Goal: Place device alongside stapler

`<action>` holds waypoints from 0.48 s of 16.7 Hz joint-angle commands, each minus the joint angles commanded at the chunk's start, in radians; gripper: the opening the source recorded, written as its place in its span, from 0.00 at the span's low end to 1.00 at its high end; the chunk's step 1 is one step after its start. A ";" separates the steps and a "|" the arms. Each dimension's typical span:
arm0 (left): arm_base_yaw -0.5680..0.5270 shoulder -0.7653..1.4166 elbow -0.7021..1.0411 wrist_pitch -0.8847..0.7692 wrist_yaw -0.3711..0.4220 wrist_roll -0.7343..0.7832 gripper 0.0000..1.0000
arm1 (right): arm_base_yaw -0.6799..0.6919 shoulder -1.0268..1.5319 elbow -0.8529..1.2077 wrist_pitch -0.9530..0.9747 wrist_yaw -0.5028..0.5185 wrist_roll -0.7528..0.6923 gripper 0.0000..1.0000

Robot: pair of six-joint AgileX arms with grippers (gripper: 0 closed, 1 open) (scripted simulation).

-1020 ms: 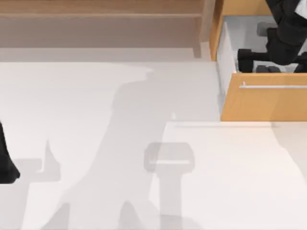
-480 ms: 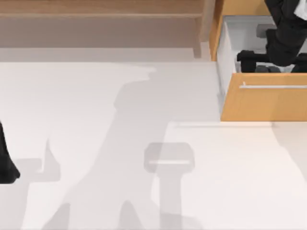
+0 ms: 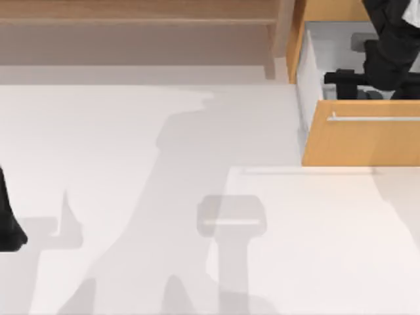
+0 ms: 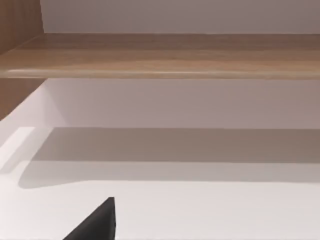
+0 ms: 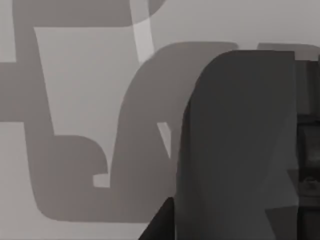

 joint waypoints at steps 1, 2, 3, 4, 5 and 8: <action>0.000 0.000 0.000 0.000 0.000 0.000 1.00 | 0.000 0.000 0.000 0.000 0.000 0.000 0.02; 0.000 0.000 0.000 0.000 0.000 0.000 1.00 | 0.000 0.000 0.000 0.000 0.000 0.000 0.00; 0.000 0.000 0.000 0.000 0.000 0.000 1.00 | 0.000 0.000 0.000 0.000 0.000 0.000 0.00; 0.000 0.000 0.000 0.000 0.000 0.000 1.00 | 0.000 0.000 0.000 0.000 0.000 0.000 0.00; 0.000 0.000 0.000 0.000 0.000 0.000 1.00 | 0.000 0.000 0.000 0.000 0.000 0.000 0.00; 0.000 0.000 0.000 0.000 0.000 0.000 1.00 | 0.000 0.000 0.000 0.000 0.000 0.000 0.00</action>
